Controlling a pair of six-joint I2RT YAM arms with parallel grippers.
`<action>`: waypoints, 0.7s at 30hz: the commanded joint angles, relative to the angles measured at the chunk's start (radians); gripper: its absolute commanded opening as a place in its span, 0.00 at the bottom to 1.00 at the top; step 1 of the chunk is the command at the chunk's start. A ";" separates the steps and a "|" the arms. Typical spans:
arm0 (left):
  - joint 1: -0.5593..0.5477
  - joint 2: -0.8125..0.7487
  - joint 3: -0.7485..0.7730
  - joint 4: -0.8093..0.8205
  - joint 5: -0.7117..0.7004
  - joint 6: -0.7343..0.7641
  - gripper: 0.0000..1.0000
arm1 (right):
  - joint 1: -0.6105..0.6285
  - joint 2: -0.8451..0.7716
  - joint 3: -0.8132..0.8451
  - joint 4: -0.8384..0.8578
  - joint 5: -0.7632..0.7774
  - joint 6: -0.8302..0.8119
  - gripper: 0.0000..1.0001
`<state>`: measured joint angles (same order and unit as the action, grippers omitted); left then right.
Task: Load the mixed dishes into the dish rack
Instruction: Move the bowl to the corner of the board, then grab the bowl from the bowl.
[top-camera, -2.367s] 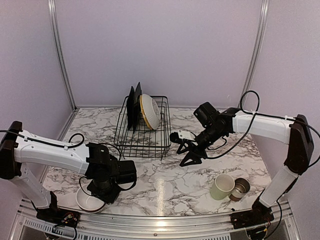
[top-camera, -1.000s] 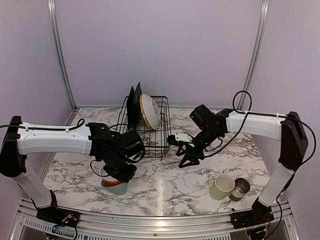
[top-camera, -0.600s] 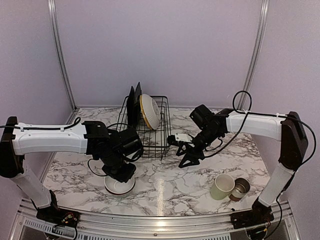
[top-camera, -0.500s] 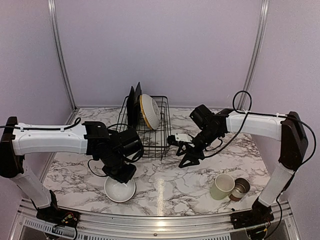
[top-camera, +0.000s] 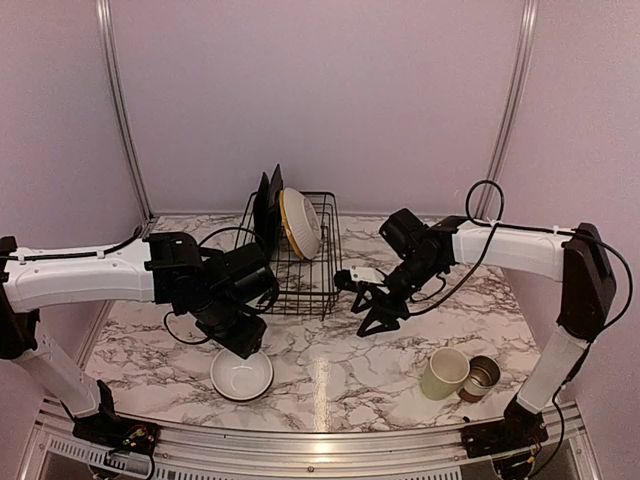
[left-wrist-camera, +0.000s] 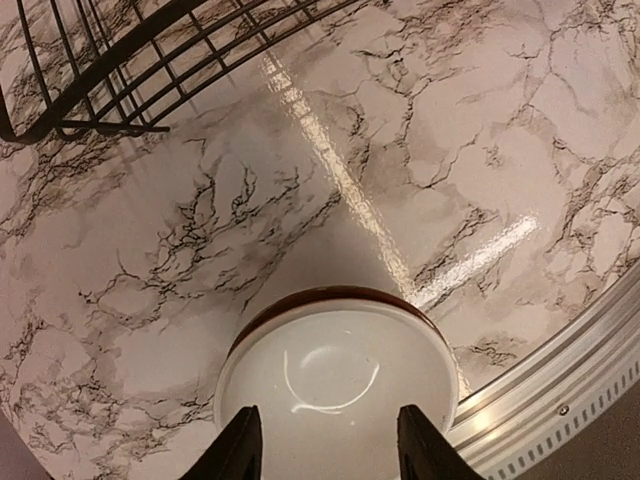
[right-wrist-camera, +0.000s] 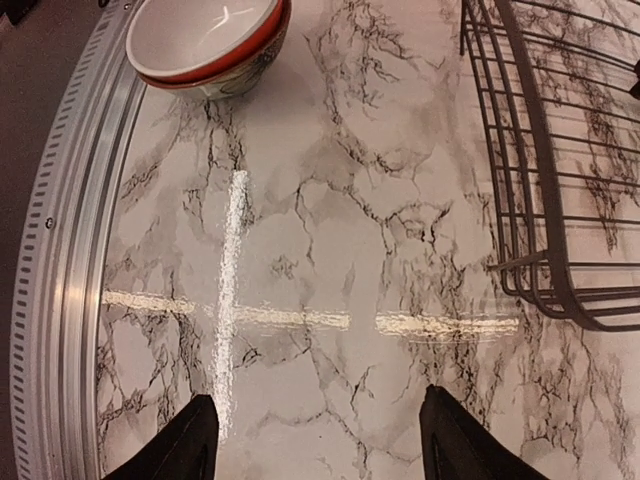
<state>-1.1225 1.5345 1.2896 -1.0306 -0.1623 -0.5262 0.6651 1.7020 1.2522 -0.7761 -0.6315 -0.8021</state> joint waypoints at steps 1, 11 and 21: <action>0.042 -0.021 -0.082 -0.026 -0.048 0.006 0.49 | 0.076 -0.006 0.099 -0.027 -0.048 -0.040 0.67; 0.200 -0.163 -0.256 0.094 -0.005 0.017 0.50 | 0.332 0.151 0.347 -0.050 0.017 -0.060 0.64; 0.425 -0.199 -0.267 0.212 0.055 0.088 0.50 | 0.514 0.415 0.624 -0.143 0.114 -0.066 0.61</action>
<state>-0.7883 1.3735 1.0103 -0.8742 -0.1066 -0.4767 1.1339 2.0541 1.7855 -0.8303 -0.5613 -0.8463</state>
